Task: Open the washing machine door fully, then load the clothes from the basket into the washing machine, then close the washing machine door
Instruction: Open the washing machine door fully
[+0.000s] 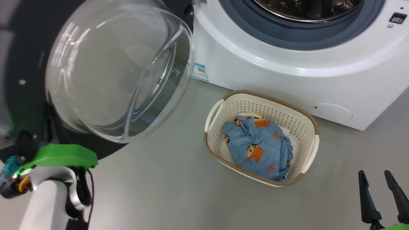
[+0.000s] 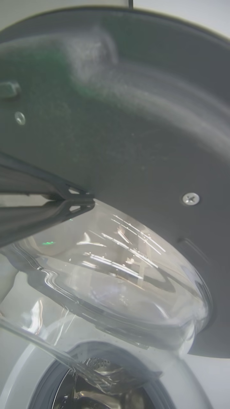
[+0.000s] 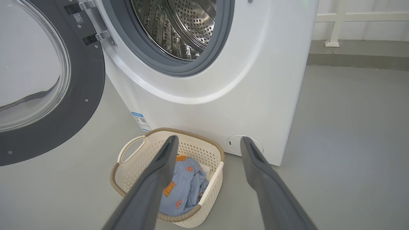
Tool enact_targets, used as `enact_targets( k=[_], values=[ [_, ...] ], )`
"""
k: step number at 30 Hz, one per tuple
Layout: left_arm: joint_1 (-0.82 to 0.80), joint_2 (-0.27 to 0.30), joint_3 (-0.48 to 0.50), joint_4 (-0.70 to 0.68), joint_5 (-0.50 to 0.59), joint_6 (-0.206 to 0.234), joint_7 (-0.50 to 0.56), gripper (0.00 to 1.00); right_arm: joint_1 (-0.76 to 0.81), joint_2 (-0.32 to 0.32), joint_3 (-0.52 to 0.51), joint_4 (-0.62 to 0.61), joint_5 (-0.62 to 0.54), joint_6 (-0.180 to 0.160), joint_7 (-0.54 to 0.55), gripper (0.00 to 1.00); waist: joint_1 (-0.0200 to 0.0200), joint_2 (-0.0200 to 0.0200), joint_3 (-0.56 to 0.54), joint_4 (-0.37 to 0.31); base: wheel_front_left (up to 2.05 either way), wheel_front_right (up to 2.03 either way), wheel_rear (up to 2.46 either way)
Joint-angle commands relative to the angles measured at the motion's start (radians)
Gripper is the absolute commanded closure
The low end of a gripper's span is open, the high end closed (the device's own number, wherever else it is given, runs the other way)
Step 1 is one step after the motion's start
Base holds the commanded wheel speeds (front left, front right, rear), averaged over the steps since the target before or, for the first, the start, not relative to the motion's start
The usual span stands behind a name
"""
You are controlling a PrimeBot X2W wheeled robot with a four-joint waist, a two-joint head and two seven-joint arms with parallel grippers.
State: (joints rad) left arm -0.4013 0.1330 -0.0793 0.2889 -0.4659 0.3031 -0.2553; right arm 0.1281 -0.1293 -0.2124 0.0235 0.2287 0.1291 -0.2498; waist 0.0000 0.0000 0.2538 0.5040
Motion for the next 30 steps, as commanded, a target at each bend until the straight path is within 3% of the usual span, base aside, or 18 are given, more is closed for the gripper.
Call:
enact_targets(
  k=[1,30],
  values=[
    [-0.043,0.041,0.066,-0.008,0.016,0.001,-0.006,1.00,-0.006,-0.016,0.020,-0.027,-0.015,0.002,-0.012,0.00,0.0000,0.0000,0.006,-0.009,0.00,0.00,0.00],
    [-0.111,-0.006,0.288,0.140,0.194,-0.087,-0.006,1.00,-0.006,-0.009,0.033,-0.014,-0.008,0.002,-0.012,0.00,0.0000,0.0000,-0.031,-0.035,0.00,0.00,0.00]
  ],
)
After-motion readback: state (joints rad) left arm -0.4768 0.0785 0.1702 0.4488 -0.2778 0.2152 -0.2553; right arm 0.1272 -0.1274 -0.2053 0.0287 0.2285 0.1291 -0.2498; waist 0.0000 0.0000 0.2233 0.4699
